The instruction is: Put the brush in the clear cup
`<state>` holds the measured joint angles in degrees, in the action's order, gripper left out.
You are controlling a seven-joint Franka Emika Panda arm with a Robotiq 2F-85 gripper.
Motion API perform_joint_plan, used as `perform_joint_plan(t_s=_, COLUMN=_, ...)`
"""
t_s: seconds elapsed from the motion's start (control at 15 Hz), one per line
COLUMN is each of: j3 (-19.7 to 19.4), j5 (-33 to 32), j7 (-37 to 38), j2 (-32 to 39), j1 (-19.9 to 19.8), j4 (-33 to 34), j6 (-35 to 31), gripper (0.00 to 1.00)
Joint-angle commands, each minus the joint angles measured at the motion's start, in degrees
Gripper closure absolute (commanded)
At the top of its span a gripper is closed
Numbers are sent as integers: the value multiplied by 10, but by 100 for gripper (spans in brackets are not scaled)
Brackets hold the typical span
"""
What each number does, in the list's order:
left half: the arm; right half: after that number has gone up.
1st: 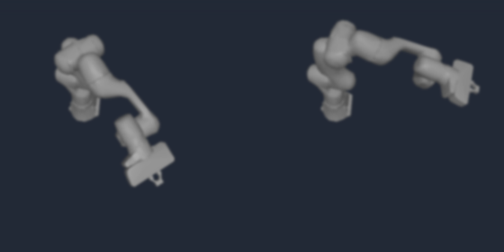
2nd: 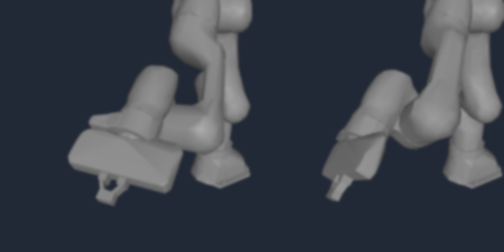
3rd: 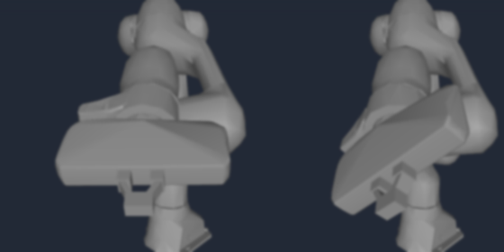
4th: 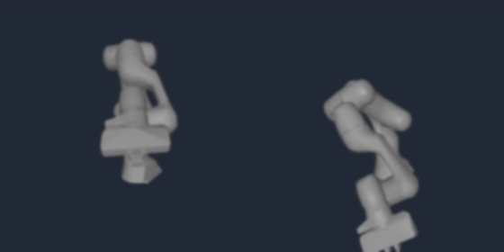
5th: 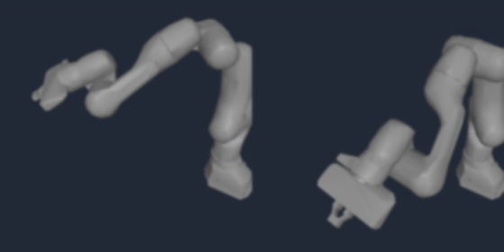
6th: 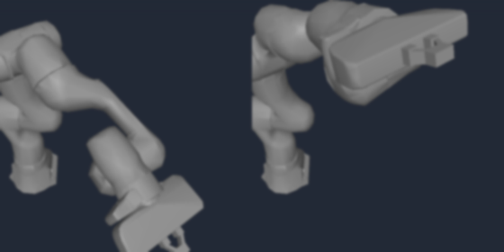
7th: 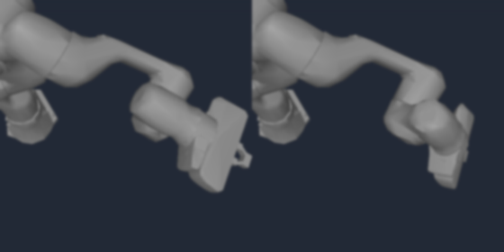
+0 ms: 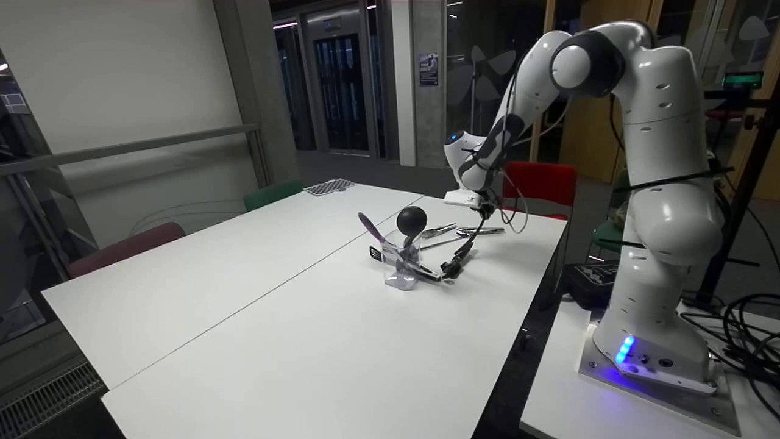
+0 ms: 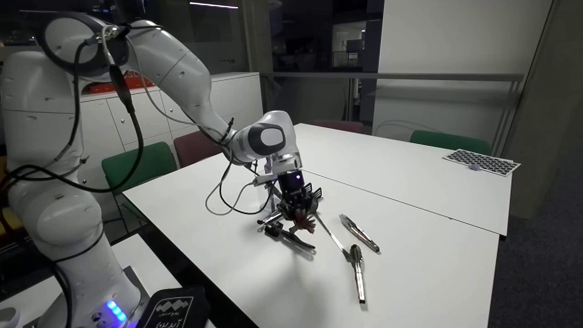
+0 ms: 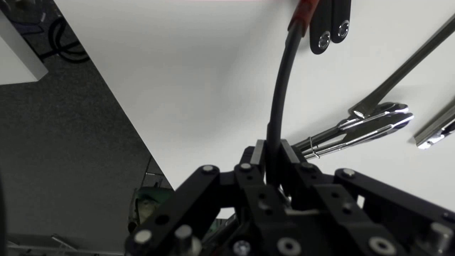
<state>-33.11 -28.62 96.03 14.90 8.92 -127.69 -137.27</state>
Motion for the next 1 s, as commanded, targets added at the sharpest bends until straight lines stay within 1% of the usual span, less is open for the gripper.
perform_joint_plan(t_s=0.0, j3=-29, j5=-130, j7=86, j2=-142, j1=58, j4=-89, j6=30, gripper=97)
perform_joint_plan(t_s=0.07, j3=-27, j5=-161, j7=110, j2=-171, j1=65, j4=-102, j6=43, gripper=97)
perform_joint_plan(t_s=0.2, j3=-7, j5=-212, j7=161, j2=-230, j1=75, j4=-123, j6=94, gripper=97)
perform_joint_plan(t_s=0.27, j3=89, j5=-229, j7=178, j2=-259, j1=-8, j4=-134, j6=120, gripper=97)
perform_joint_plan(t_s=0.4, j3=157, j5=-230, j7=195, j2=-316, j1=-40, j4=-162, j6=171, gripper=97)
perform_joint_plan(t_s=0.47, j3=190, j5=-219, j7=193, j2=-346, j1=-53, j4=-175, j6=192, gripper=97)
perform_joint_plan(t_s=0.6, j3=242, j5=-201, j7=174, j2=-406, j1=-70, j4=-209, j6=210, gripper=97)
perform_joint_plan(t_s=0.67, j3=262, j5=-189, j7=154, j2=-437, j1=-72, j4=-224, j6=217, gripper=97)
perform_joint_plan(t_s=0.73, j3=274, j5=-177, j7=139, j2=-459, j1=-76, j4=-235, j6=218, gripper=97)
perform_joint_plan(t_s=0.87, j3=283, j5=-157, j7=104, j2=-486, j1=-81, j4=-248, j6=208, gripper=97)
perform_joint_plan(t_s=0.93, j3=293, j5=-141, j7=90, j2=-511, j1=-81, j4=-267, j6=210, gripper=97)
